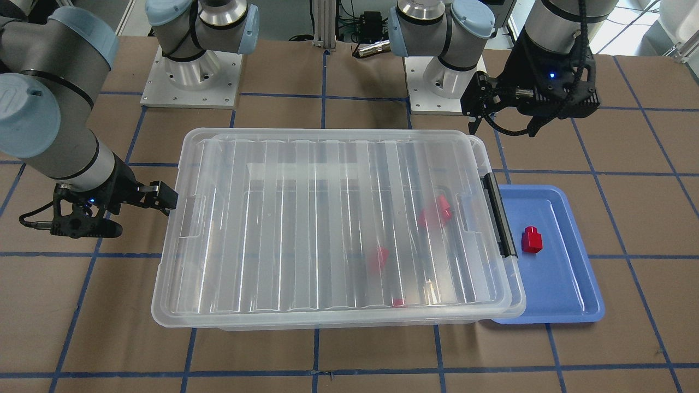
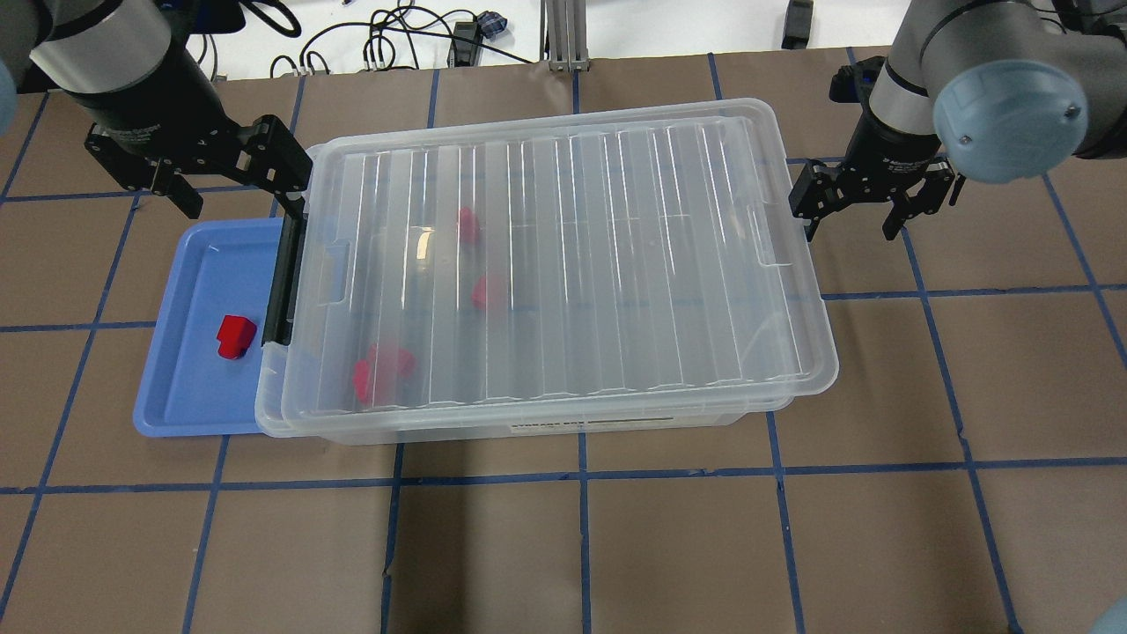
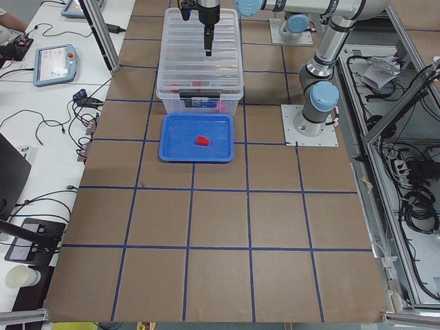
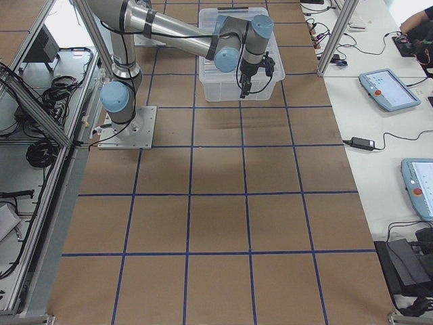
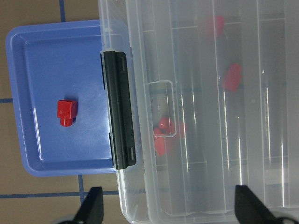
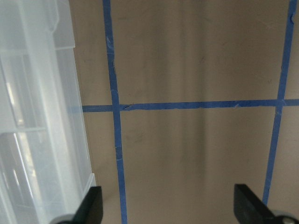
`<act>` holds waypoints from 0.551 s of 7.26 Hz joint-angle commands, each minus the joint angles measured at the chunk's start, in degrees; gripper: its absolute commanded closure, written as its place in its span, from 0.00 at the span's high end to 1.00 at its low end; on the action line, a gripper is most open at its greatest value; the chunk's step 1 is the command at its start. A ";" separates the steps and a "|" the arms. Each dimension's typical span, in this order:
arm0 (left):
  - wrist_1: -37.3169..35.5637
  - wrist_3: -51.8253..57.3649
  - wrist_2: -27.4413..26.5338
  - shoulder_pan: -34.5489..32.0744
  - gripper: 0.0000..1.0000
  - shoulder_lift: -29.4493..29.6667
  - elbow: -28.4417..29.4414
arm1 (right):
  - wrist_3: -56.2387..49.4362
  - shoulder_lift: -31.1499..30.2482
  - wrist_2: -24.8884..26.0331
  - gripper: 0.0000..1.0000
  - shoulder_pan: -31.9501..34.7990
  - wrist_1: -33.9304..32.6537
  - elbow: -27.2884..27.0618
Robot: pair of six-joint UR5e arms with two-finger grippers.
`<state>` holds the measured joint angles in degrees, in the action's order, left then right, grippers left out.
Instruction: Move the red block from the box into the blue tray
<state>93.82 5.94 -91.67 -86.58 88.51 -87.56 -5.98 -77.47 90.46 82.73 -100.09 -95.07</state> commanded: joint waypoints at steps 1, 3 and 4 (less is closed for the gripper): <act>0.05 0.04 0.00 0.01 1.00 -0.01 -0.41 | 0.00 -0.05 0.07 1.00 0.06 -0.02 0.06; 0.14 -0.05 0.08 -0.08 1.00 0.61 0.20 | -1.14 -0.40 0.42 1.00 -1.08 0.07 1.20; 0.66 -0.05 0.26 -0.08 1.00 0.78 0.72 | -0.19 -2.49 0.94 1.00 -0.74 0.76 3.12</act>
<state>94.07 5.90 -91.55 -86.65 89.06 -87.32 -6.74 -78.25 90.90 81.99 -99.87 -93.67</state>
